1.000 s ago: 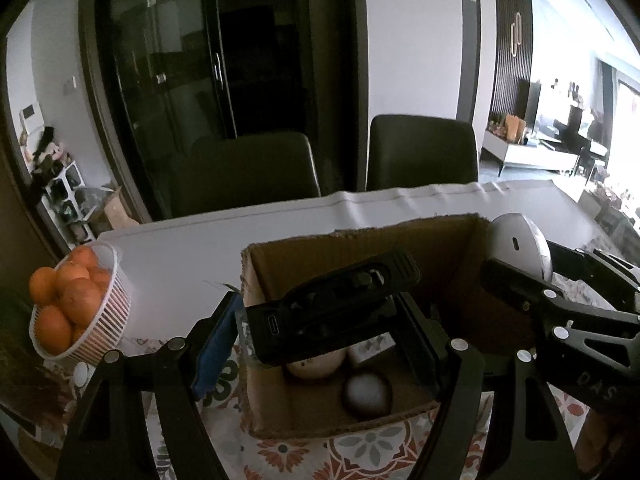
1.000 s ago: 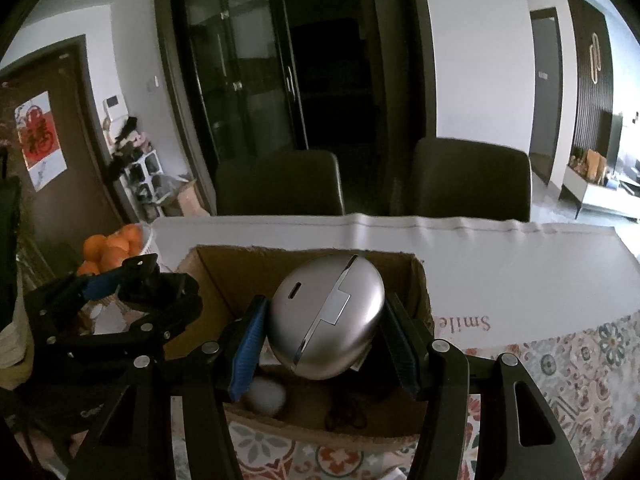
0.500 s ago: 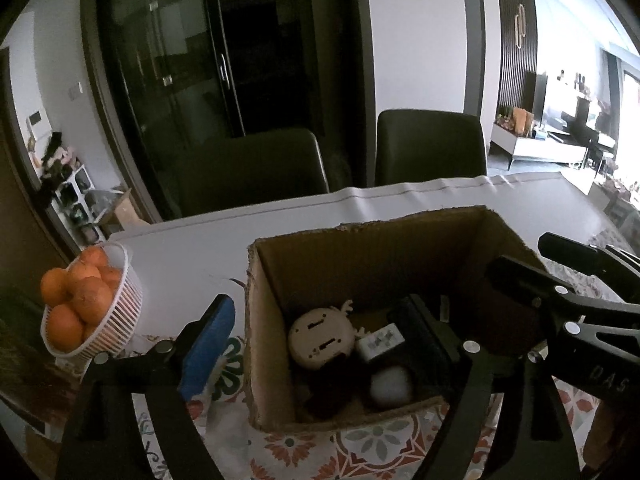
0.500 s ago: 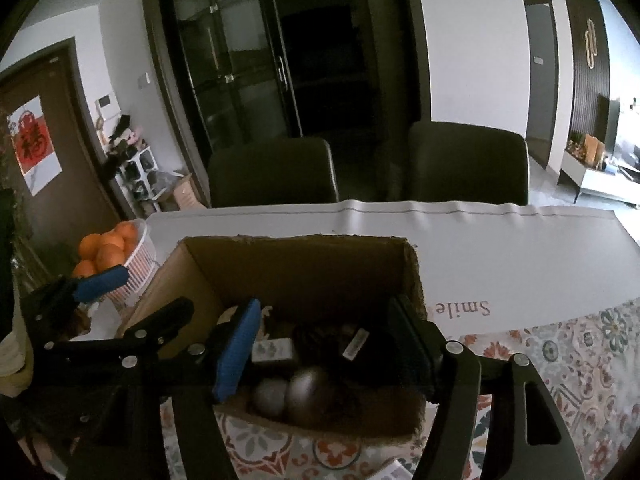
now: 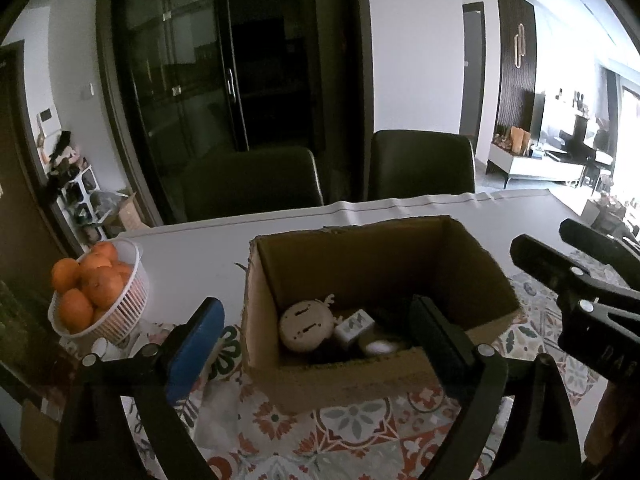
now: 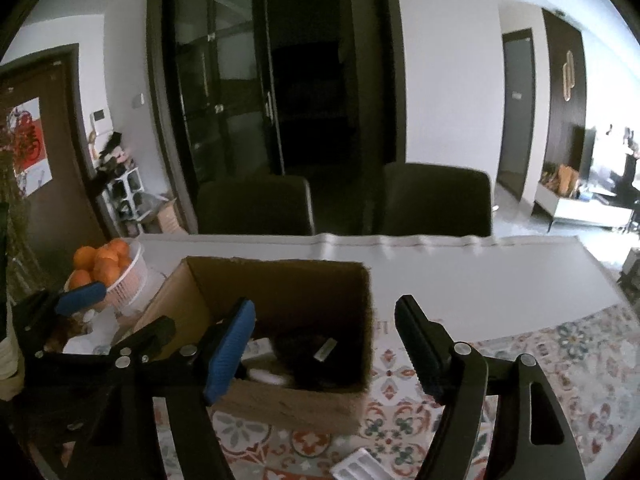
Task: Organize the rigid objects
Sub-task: 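Withdraw both tools and reach toward the white figurine and white charger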
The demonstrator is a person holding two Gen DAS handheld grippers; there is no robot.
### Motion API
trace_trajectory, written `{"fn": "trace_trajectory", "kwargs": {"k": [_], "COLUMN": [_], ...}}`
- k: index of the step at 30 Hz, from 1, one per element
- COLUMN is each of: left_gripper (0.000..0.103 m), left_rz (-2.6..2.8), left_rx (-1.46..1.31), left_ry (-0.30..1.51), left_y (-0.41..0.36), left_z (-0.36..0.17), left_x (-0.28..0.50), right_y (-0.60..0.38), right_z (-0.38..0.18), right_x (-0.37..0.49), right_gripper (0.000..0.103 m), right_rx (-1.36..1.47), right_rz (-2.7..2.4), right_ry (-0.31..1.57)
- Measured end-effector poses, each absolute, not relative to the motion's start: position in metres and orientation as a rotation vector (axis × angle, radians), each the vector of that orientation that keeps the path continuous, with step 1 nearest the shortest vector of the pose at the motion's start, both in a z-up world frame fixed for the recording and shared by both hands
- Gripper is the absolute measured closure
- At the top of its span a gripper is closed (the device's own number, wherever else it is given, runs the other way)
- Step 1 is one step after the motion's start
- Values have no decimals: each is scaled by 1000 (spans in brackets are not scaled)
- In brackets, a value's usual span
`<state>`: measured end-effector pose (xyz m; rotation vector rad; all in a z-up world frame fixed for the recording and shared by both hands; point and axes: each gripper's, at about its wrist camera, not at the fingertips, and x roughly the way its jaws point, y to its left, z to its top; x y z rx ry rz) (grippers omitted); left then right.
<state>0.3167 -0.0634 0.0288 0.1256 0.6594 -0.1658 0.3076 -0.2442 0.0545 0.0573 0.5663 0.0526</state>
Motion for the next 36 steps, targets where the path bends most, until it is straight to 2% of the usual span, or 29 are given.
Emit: {"fn": "trace_trajectory", "kwargs": {"k": [21, 36], "left_gripper": [6, 6], "left_rz": [-184, -194], "left_rx": [148, 103], "left_ry": [599, 644], "left_y": [-91, -108], "left_z": [29, -6], "left_x": [230, 193], "right_y": [-280, -294], "right_z": [62, 35], "right_x": [236, 207], "right_gripper": [23, 23], "right_rx": [60, 12], "right_rz": [12, 62], "right_ry": [507, 516]}}
